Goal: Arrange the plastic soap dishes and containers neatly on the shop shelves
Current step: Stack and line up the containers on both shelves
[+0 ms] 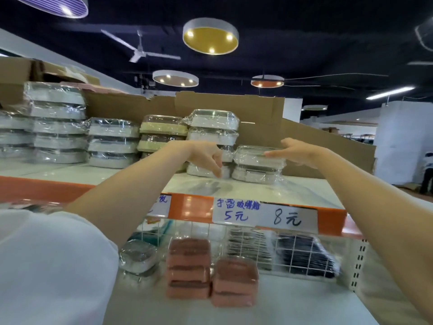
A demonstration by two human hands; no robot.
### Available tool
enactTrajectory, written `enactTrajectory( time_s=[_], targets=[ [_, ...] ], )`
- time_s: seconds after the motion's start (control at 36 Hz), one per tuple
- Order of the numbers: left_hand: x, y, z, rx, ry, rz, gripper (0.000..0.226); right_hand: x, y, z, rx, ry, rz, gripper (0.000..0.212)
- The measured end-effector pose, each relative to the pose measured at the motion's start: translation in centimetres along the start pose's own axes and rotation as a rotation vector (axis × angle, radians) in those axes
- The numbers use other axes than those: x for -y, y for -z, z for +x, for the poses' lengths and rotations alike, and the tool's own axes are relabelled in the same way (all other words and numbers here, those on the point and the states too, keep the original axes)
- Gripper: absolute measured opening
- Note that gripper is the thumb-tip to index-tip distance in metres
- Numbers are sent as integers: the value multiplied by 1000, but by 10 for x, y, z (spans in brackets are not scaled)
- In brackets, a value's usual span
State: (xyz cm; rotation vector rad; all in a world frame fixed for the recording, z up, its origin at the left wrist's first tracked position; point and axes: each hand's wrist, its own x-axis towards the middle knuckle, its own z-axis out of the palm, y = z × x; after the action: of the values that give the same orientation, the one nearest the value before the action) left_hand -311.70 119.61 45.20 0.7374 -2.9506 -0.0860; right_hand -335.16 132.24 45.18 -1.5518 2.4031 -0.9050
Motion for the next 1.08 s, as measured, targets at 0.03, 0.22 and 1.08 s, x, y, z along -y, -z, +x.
enactTrajectory(
  time_s=[0.03, 0.22, 1.08],
  targets=[
    [0, 0, -4, -3, -7, 17, 36, 2, 0, -4, -52, 0, -60, 110],
    [-1, 2, -40, -7, -85, 35, 25, 30, -13, -50, -270, 23, -533, 62],
    [95, -114, -253, 34, -89, 25, 31, 156, -200, -248, 82, 56, -705, 40]
  ],
)
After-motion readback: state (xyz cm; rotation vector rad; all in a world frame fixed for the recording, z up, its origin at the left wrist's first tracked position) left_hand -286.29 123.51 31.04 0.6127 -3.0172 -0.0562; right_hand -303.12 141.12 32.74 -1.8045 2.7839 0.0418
